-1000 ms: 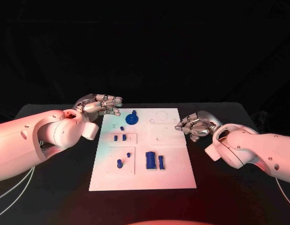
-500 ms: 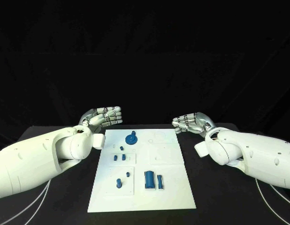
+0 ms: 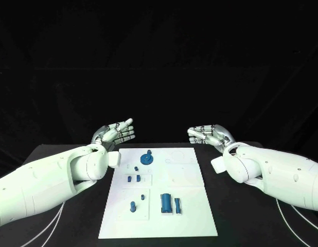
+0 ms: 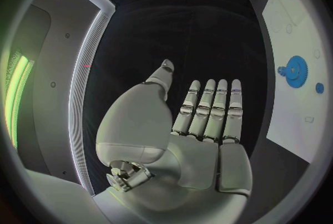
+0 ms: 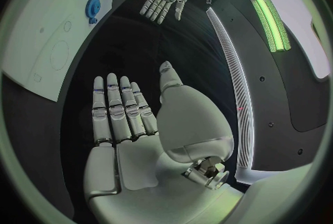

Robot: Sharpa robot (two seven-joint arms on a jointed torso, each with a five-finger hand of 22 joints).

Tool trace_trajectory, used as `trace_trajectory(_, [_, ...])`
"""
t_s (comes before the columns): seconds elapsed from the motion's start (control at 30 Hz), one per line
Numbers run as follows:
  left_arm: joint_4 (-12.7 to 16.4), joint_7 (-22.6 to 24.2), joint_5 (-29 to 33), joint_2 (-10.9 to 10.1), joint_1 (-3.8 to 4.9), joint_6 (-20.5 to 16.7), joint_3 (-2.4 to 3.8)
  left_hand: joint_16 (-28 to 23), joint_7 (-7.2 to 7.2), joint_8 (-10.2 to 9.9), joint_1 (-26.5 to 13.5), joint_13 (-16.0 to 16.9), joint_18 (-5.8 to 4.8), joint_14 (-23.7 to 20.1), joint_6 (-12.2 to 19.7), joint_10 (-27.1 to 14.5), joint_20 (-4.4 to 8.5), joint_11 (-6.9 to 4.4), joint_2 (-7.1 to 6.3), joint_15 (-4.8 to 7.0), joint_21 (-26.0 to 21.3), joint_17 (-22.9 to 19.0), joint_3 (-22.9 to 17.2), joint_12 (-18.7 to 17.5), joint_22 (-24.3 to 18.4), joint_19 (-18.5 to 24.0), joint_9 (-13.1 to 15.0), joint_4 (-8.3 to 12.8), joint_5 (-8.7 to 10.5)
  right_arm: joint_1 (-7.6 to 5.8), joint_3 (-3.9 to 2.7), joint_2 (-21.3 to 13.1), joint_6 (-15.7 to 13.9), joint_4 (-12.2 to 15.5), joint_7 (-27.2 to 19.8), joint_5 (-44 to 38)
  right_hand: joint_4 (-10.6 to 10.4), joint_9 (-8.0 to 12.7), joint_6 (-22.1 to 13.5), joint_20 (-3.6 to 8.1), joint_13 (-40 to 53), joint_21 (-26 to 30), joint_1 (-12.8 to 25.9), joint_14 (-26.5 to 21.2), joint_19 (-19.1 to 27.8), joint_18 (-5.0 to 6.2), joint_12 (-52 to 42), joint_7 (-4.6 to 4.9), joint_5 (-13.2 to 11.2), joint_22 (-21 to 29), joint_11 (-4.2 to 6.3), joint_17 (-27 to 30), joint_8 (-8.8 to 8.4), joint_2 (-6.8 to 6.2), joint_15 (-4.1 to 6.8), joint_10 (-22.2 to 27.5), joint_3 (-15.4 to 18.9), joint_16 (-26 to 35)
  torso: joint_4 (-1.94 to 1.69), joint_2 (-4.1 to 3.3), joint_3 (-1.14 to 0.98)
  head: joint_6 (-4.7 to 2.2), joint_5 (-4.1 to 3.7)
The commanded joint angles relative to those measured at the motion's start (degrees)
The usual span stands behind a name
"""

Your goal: Assemble the parts on the task board

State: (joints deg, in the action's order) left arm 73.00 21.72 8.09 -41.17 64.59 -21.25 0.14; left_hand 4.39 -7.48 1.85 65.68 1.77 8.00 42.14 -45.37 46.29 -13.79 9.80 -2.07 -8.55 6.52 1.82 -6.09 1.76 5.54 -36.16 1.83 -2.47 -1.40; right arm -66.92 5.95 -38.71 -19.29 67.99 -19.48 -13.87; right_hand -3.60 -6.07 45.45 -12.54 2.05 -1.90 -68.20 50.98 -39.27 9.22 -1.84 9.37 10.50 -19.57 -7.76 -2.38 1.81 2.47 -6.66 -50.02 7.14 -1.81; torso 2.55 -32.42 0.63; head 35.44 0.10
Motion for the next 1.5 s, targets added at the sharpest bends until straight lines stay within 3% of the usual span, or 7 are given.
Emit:
trace_trajectory(0.03, [1.58,0.97,-0.99,-0.22,-0.38,-2.36,0.01,-4.39,2.38,-1.85,-20.95,-1.77,-2.41,-13.44,14.47,-14.75,4.41,-3.12,2.07,2.72,-2.1,-1.82,1.97,-1.76,-5.54,11.53,-1.83,2.47,1.4,0.54,-0.4,-0.37,-2.58,1.8,-0.92,1.29,3.6,1.95,-14.5,4.0,-2.05,1.9,21.76,-16.26,12.53,-2.99,1.84,-3.0,-3.34,6.25,2.49,2.38,-1.81,-2.47,2.12,15.96,-2.27,1.81,-1.19,0.58,-0.29,-0.48,-0.06])
trace_trajectory(0.4, [12.16,5.85,-5.87,-2.49,-3.16,-16.46,-0.09,-4.39,7.48,-1.85,-36.61,-1.77,-3.61,-23.47,25.3,-25.81,7.69,-5.5,2.07,8.55,-6.52,-1.82,6.09,-1.76,-5.54,20.17,-1.83,2.47,1.4,4.6,-4.02,-4.03,-17.1,14.96,-7.05,9.5,3.6,6.07,-25.4,6.99,-2.05,1.9,38.07,-28.48,21.94,-4.29,1.84,-5.25,-5.87,10.94,7.76,2.38,-1.81,-2.47,6.66,27.93,-7.14,1.81,-2.55,1.24,-0.63,-1.06,-0.1])
trace_trajectory(0.43, [13.01,6.25,-6.26,-2.67,-3.39,-17.6,-0.1,-4.39,7.48,-1.85,-37.81,-1.77,-3.68,-24.27,26.13,-26.66,7.94,-5.67,2.07,8.55,-6.52,-1.82,6.09,-1.76,-5.54,20.85,-1.83,2.47,1.4,4.95,-4.33,-4.35,-18.34,16.09,-7.57,10.2,3.6,6.07,-26.23,7.24,-2.05,1.9,39.32,-29.41,22.65,-4.64,1.84,-9.37,-6.05,11.29,7.76,2.38,-1.81,-2.47,6.66,28.86,-7.14,1.81,-2.55,1.24,-0.63,-1.06,-0.1])
trace_trajectory(0.47, [14.17,6.78,-6.8,-2.92,-3.69,-19.15,-0.12,-4.39,7.48,-1.85,-39.23,-1.77,-8.0,-25.18,27.11,-27.66,8.24,-9.8,2.07,8.55,-6.52,-1.82,6.09,-1.76,-5.54,21.61,-1.83,2.47,1.4,5.44,-4.76,-4.79,-20.08,17.66,-8.31,11.18,3.6,6.07,-27.22,7.52,-2.05,1.9,40.78,-30.52,23.49,-4.92,1.84,-9.37,-6.28,11.71,7.76,2.38,-1.81,-2.47,6.66,29.94,-7.14,1.81,-2.55,1.24,-0.63,-1.06,-0.1])
trace_trajectory(0.67, [16.76,7.98,-8.0,-3.48,-4.37,-22.61,-0.14,-4.39,7.48,-1.85,-44.97,-1.77,-8.0,-28.85,31.06,-31.71,9.44,-9.8,2.07,8.55,-6.52,-1.82,6.09,-1.76,-5.54,24.78,-1.83,2.47,1.4,6.6,-5.8,-5.84,-24.25,21.44,-10.07,13.54,3.6,6.07,-31.16,12.54,-2.05,1.9,46.71,-34.95,26.89,-9.22,1.84,-9.37,-10.5,13.41,7.76,2.38,-1.81,-2.47,6.66,34.28,-7.14,1.81,-2.55,1.24,-0.63,-1.06,-0.1])
trace_trajectory(0.73, [16.96,8.07,-8.09,-3.52,-4.42,-22.86,-0.14,-4.39,7.48,-1.85,-46.83,-1.77,-8.0,-30.05,32.34,-33.0,13.79,-9.8,2.07,8.55,-6.52,-1.82,6.09,-1.76,-5.54,25.8,-1.83,2.47,1.4,6.75,-5.94,-5.98,-24.8,21.94,-10.3,13.85,3.6,6.07,-32.45,12.54,-2.05,1.9,48.64,-36.38,28.01,-9.22,1.84,-9.37,-10.5,13.96,7.76,2.38,-1.81,-2.47,6.66,35.7,-7.14,1.81,-2.55,1.24,-0.63,-1.06,-0.1])
trace_trajectory(1.5, [16.96,8.07,-8.09,-3.52,-4.42,-22.86,-0.14,-4.39,7.48,-1.85,-58.47,-1.77,-8.0,-37.41,40.35,-41.14,13.79,-9.8,2.07,8.55,-6.52,-1.82,6.09,-1.76,-5.54,32.07,-1.83,2.47,1.4,6.76,-5.95,-5.98,-24.83,21.96,-10.31,13.87,3.6,6.07,-40.42,12.54,-2.05,1.9,60.64,-45.35,34.8,-9.22,1.84,-9.37,-10.5,19.57,7.76,2.38,-1.81,-2.47,6.66,44.53,-7.14,1.81,-2.55,1.24,-0.63,-1.06,-0.1])
